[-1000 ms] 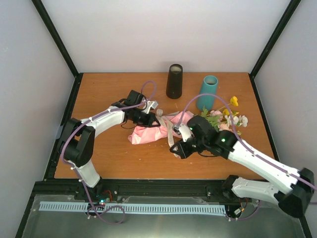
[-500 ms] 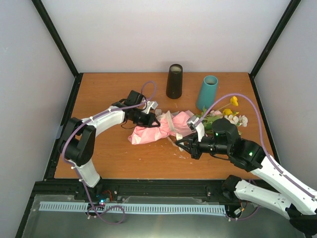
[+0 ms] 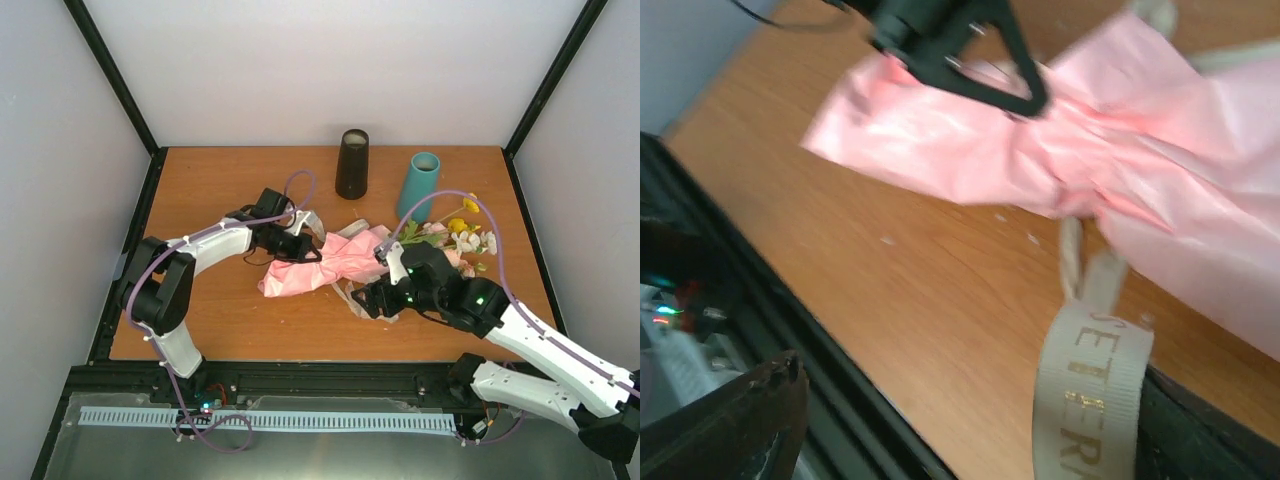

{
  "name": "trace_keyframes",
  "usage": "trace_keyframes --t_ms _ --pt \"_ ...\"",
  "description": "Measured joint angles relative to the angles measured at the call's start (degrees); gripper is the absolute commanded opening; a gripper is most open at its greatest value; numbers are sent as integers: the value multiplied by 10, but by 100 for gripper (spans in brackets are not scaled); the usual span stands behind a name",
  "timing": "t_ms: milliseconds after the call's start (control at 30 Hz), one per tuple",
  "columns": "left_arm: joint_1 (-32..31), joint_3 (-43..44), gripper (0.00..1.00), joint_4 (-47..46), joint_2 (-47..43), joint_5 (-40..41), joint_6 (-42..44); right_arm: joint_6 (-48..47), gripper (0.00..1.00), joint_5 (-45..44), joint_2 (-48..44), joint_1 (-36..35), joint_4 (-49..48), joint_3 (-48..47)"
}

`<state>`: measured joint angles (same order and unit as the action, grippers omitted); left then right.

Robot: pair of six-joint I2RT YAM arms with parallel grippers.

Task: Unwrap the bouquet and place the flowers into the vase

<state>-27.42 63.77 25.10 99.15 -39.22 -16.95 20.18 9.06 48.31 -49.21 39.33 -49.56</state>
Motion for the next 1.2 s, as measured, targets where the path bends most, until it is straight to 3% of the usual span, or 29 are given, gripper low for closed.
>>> trace_keyframes --t_ms 233,333,433,533,600,767,933,1133,1200 --pt "0 -16 3 -2 -2 -1 2 77 98 -82 42 0 59 37" --pt "0 -22 11 -1 -12 -3 10 99 100 -83 78 0 89 47" --pt "-1 -25 33 7 -25 -4 21 116 100 -82 126 0 133 47" --pt "-4 -26 67 18 -46 1 34 123 100 -68 151 0 171 40" --pt "-7 -26 97 20 -68 13 47 122 100 -33 156 0 180 26" --pt "-10 -33 100 21 -137 65 65 129 100 -14 154 1 196 -30" --pt "-10 28 99 76 -112 111 87 137 100 -27 219 8 226 -94" --pt "-9 63 99 99 -66 78 121 143 100 -35 234 25 238 -96" --pt "-9 63 92 99 -61 55 131 144 100 -52 219 41 243 -95"
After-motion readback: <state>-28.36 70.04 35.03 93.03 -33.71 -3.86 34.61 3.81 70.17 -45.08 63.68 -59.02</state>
